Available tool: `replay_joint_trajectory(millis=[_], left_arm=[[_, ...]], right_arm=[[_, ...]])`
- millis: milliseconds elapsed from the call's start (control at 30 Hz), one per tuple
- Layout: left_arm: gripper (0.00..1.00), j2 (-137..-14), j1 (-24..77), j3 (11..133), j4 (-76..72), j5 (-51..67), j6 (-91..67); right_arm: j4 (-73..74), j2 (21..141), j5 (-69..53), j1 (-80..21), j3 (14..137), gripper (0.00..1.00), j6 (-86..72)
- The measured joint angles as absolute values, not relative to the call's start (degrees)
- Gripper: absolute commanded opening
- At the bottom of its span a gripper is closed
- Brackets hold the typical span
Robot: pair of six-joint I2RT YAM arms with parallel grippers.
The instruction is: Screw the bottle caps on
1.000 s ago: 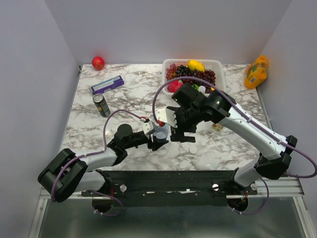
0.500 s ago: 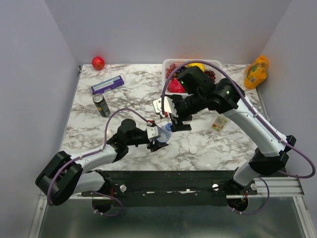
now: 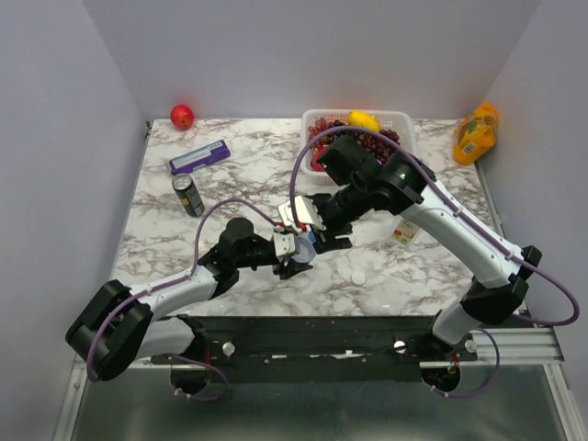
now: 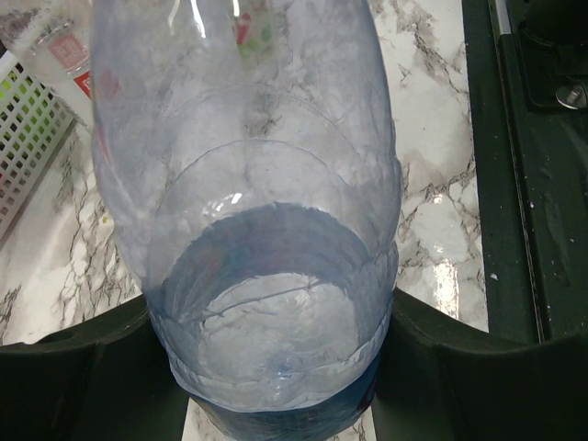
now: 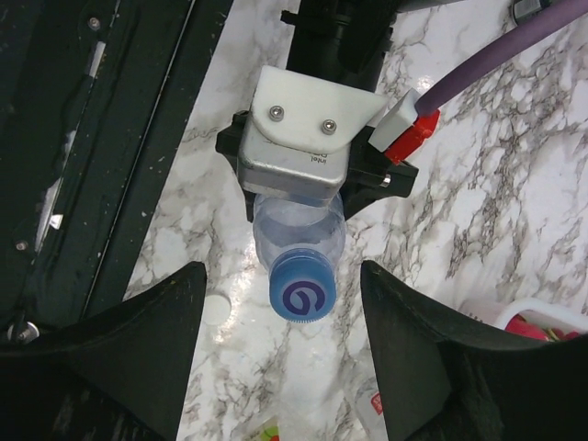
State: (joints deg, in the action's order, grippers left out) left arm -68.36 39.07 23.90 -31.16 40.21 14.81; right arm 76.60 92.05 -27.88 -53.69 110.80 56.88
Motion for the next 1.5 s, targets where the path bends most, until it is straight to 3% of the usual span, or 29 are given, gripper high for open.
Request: replay_joint_trajectory(millis=[1000, 1500], left_arm=[[0.00, -68.36, 39.07, 23.90, -33.19, 40.14, 13.89], [0.00, -68.49, 39.48, 23.22, -33.61, 33.67, 12.32]], right_arm=[[76.09, 93.76, -23.57, -52.49, 109.01, 0.46, 51.88], [74.63, 97.08, -25.67, -48.62, 110.50, 0.31, 40.82]])
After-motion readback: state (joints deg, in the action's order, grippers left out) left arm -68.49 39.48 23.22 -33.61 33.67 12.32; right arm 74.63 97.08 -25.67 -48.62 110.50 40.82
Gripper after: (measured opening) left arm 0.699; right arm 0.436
